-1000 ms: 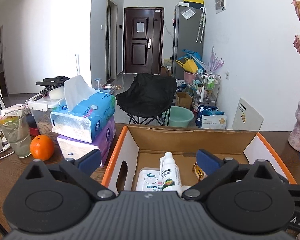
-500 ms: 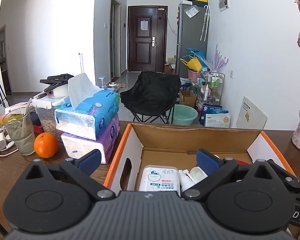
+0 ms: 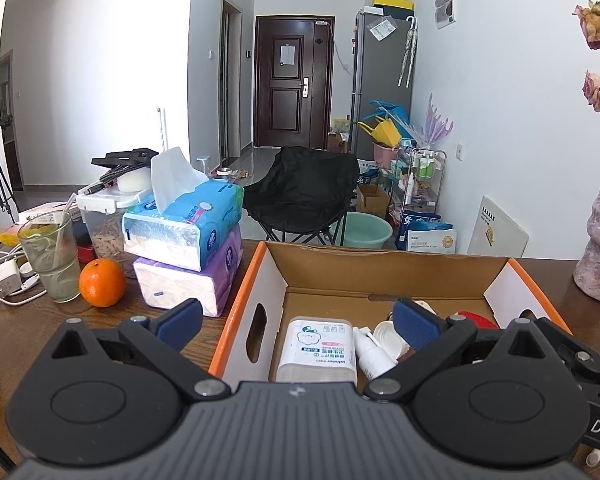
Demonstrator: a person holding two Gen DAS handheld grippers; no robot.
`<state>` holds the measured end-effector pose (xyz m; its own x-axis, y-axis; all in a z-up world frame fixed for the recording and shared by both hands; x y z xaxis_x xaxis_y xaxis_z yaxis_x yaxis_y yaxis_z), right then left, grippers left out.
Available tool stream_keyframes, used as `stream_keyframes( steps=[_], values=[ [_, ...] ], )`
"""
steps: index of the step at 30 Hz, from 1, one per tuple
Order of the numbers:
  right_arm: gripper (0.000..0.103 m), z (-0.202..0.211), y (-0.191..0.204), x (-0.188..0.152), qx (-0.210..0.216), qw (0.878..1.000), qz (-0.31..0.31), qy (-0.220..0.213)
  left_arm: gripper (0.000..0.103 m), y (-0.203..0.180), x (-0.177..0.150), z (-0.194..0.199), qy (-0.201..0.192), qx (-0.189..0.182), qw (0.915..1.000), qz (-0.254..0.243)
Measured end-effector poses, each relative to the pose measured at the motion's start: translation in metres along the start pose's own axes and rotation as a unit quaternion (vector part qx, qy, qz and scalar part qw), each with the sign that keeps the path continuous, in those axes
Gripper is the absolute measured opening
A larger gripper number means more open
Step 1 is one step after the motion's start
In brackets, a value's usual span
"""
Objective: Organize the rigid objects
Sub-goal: 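Release the medicine bottle into the red box with the left tool while the right releases the cap, then withdraw both tools from the red box back over the table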
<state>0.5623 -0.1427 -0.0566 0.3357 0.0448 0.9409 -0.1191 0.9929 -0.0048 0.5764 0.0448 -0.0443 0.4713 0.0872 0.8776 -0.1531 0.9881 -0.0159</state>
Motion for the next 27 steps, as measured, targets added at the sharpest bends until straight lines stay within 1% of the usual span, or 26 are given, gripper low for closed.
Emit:
stream_keyframes(
  steps=[12,27],
  values=[
    [0.103,0.038,-0.002,-0.007,-0.006,1.000,-0.008,-0.008,0.103,0.009,-0.015,0.031,0.001,0.001,1.0000,0.008],
    [0.103,0.082,-0.011,-0.018,-0.009,1.000,-0.013,-0.011,0.103,0.010,-0.045,0.076,0.008,-0.004,0.9999,0.006]
  ],
)
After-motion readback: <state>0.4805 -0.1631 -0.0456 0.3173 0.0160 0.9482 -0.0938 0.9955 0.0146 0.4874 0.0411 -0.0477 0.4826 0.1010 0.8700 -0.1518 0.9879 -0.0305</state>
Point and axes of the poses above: each gripper's, at about its wrist camera, not at the fingertips, and z roughly against the way its jaws point, y to its left, x to its top, the point moved 9 cm from there along -z, roughly the way its jaws point, and after that the axes turned 1 degree about x, right-handed, at the moved point
